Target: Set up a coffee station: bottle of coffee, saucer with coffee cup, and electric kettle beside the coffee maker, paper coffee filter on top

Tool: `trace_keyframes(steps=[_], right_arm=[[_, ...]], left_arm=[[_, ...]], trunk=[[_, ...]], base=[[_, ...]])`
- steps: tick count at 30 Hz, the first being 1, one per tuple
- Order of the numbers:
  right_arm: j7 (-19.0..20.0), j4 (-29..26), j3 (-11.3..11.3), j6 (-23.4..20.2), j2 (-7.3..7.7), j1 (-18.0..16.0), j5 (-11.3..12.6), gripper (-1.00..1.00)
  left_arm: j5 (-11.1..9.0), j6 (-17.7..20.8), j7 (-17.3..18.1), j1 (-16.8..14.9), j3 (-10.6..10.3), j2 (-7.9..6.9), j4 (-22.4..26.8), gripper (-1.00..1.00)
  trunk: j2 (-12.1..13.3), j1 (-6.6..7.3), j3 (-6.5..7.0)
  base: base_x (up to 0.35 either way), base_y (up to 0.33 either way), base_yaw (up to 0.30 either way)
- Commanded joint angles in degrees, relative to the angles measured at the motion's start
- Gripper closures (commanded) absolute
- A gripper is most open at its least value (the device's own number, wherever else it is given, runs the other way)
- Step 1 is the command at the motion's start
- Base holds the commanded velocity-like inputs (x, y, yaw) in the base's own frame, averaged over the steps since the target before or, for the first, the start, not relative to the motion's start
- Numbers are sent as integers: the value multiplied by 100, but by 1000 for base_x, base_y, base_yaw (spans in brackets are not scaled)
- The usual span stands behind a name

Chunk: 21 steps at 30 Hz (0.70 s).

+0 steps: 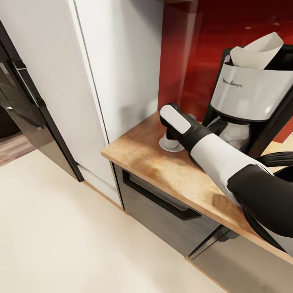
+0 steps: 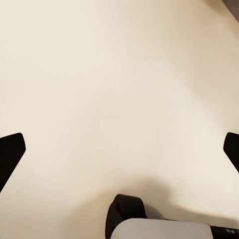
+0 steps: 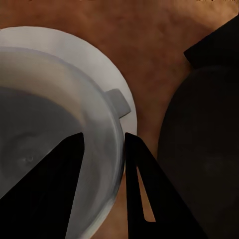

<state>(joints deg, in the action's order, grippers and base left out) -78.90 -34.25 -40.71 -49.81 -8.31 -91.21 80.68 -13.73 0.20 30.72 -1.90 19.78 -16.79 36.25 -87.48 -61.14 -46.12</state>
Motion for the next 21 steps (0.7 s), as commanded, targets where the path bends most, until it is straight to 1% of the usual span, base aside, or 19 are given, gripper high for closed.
trace_keyframes(steps=[1, 18, 19, 21], right_arm=[[-44, 15, -25, -38, 5, -6, 88, 100], [-46, 15, -25, -32, 5, -2, 88, 100], [-43, 15, -25, -32, 5, -2, 88, -100], [-42, 15, -25, -32, 5, -2, 88, -100]], left_arm=[[-28, 3, 31, -3, 9, 0, -4, -100], [-27, 2, 31, -3, 10, 0, -4, -100], [-26, 2, 31, -3, 9, 0, -4, -100], [-25, 3, 31, -3, 11, 0, -4, -100]], trunk=[[-1, -1, -9], [-1, -1, -14], [-1, -1, -14], [-1, -1, -14]], base=[[0, 0, 0], [0, 0, 0], [0, 0, 0], [0, 0, 0]])
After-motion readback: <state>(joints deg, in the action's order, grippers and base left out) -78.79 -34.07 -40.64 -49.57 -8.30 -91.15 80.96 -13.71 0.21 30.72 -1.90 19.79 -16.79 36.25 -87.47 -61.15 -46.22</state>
